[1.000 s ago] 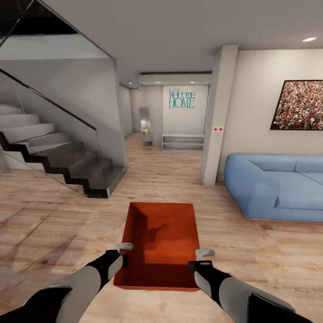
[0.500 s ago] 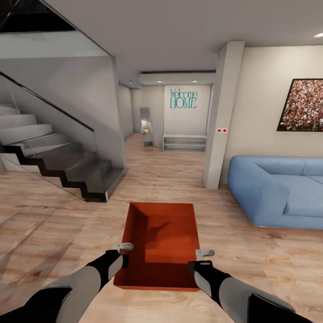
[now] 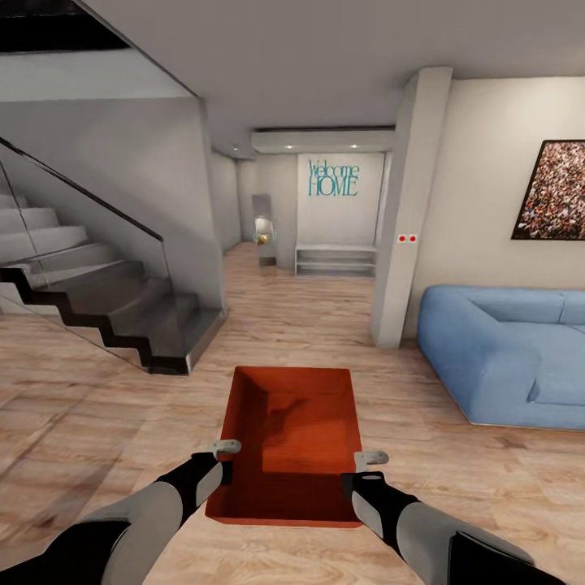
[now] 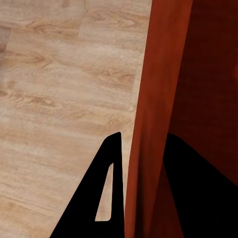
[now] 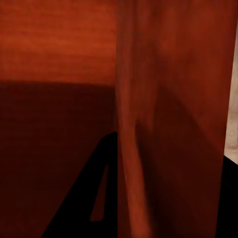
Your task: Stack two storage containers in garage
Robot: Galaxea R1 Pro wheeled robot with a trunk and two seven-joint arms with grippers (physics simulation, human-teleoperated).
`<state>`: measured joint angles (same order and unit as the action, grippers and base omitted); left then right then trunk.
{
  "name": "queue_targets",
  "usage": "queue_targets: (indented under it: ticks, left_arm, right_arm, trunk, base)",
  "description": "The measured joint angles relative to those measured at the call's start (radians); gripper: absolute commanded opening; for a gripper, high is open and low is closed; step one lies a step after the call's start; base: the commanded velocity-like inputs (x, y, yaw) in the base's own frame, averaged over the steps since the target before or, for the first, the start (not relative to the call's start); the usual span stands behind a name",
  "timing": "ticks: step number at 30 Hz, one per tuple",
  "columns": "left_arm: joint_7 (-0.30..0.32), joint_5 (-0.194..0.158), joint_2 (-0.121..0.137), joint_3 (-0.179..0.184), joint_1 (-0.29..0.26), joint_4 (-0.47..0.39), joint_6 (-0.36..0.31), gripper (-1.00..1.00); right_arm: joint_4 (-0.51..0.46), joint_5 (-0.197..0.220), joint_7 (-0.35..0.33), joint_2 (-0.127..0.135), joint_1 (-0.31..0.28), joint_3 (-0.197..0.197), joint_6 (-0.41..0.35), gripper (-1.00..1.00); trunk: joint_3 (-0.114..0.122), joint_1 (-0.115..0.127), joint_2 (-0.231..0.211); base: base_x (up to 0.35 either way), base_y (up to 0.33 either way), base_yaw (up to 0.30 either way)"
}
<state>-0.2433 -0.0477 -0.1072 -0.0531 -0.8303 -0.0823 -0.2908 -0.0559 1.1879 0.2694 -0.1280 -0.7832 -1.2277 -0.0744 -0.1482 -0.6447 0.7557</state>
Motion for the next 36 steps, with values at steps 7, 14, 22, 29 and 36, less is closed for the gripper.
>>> queue_targets:
  ticks: [7, 14, 22, 29, 36]
  left_arm:
    - [0.000, 0.000, 0.000, 0.000, 0.000, 0.000, 0.000, -1.00]
    - [0.000, 0.000, 0.000, 0.000, 0.000, 0.000, 0.000, -1.00]
    - [0.000, 0.000, 0.000, 0.000, 0.000, 0.000, 0.000, -1.00]
    - [0.000, 0.000, 0.000, 0.000, 0.000, 0.000, 0.000, -1.00]
    - [0.000, 0.000, 0.000, 0.000, 0.000, 0.000, 0.000, -1.00]
  right_arm:
    - [0.000, 0.001, 0.000, 0.000, 0.000, -0.001, 0.000, -1.00]
    - [0.000, 0.000, 0.000, 0.000, 0.000, 0.000, 0.000, -1.00]
    - [0.000, 0.000, 0.000, 0.000, 0.000, 0.000, 0.000, -1.00]
    - [0.000, 0.000, 0.000, 0.000, 0.000, 0.000, 0.000, -1.00]
    - [0.000, 0.000, 0.000, 0.000, 0.000, 0.000, 0.000, -1.00]
  trunk:
    - [0.000, 0.000, 0.000]
    - [0.000, 0.000, 0.000]
    - [0.000, 0.000, 0.000]
    - [0.000, 0.000, 0.000]
    - [0.000, 0.000, 0.000]
  base:
    - [0.321, 0.000, 0.000]
    - [0.321, 0.000, 0.000]
    - [0.321, 0.000, 0.000]
    - [0.321, 0.000, 0.000]
    - [0.321, 0.000, 0.000]
